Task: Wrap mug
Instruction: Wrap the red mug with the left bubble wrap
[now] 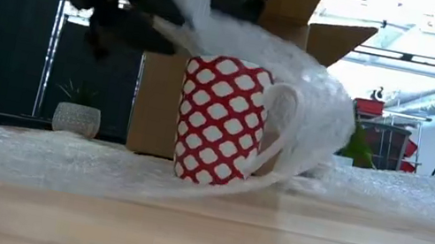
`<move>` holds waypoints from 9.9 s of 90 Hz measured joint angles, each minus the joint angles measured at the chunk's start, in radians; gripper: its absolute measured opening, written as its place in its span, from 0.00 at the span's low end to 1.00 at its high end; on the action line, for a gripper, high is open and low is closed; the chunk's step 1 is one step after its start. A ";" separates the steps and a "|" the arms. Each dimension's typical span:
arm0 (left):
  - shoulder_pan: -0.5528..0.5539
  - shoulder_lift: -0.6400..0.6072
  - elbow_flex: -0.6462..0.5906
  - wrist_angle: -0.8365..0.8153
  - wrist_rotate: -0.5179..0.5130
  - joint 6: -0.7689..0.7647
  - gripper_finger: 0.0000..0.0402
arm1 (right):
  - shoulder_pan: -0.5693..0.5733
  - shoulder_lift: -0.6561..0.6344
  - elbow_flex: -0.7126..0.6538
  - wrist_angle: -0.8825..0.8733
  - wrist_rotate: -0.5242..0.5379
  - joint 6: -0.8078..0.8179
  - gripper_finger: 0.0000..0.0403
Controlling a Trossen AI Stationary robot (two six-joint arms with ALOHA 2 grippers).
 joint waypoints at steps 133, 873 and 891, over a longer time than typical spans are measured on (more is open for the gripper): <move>-0.042 -0.067 0.004 -0.188 0.036 -0.152 0.44 | -0.019 0.001 -0.155 0.222 -0.005 -0.010 0.44; 0.090 0.292 0.168 0.120 0.057 0.284 0.32 | 0.031 -0.034 -0.368 0.243 -0.149 0.511 0.44; 0.089 0.295 0.164 0.102 0.066 0.290 0.32 | 0.023 -0.020 -0.370 0.269 -0.209 0.518 0.44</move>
